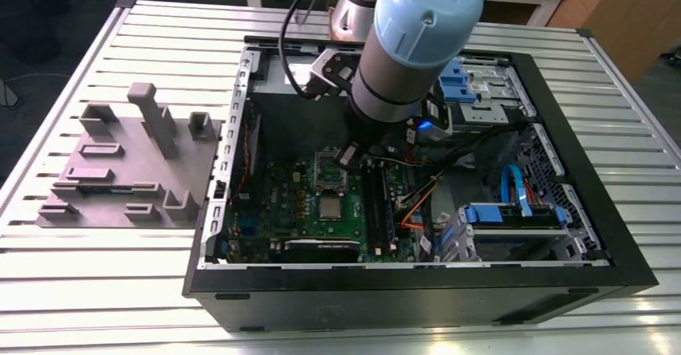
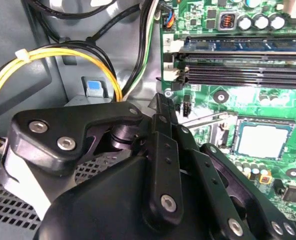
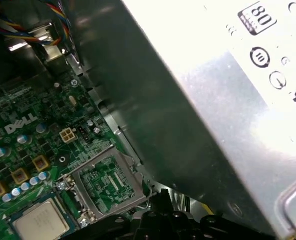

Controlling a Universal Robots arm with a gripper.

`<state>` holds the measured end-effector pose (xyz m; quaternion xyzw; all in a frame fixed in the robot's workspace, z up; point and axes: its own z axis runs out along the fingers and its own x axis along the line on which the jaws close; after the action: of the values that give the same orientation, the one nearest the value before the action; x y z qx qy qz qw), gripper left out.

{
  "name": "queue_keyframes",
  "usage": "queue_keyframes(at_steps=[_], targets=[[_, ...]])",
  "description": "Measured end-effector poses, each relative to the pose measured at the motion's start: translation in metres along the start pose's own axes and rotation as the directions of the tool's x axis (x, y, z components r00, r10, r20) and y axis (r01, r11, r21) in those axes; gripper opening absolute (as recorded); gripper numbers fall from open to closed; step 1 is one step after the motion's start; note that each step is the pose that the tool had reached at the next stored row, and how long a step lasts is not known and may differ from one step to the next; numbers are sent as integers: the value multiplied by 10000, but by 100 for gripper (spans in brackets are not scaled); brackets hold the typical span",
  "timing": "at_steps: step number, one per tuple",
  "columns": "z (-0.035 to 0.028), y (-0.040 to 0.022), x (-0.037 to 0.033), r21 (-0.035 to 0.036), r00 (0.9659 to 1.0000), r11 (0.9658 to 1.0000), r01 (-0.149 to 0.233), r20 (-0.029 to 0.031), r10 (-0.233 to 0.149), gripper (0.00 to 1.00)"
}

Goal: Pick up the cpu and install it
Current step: 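Close the cpu cover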

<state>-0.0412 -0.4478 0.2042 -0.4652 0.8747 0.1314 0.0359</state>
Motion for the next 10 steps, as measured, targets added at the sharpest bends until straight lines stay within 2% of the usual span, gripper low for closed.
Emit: queue_keyframes(at_steps=[5, 10], targets=[[-54, 24, -2, 64, 10000, 10000, -6, -94, 6, 11], [-112, 45, -7, 100, 9999, 9999, -10, -146, 11, 11]])
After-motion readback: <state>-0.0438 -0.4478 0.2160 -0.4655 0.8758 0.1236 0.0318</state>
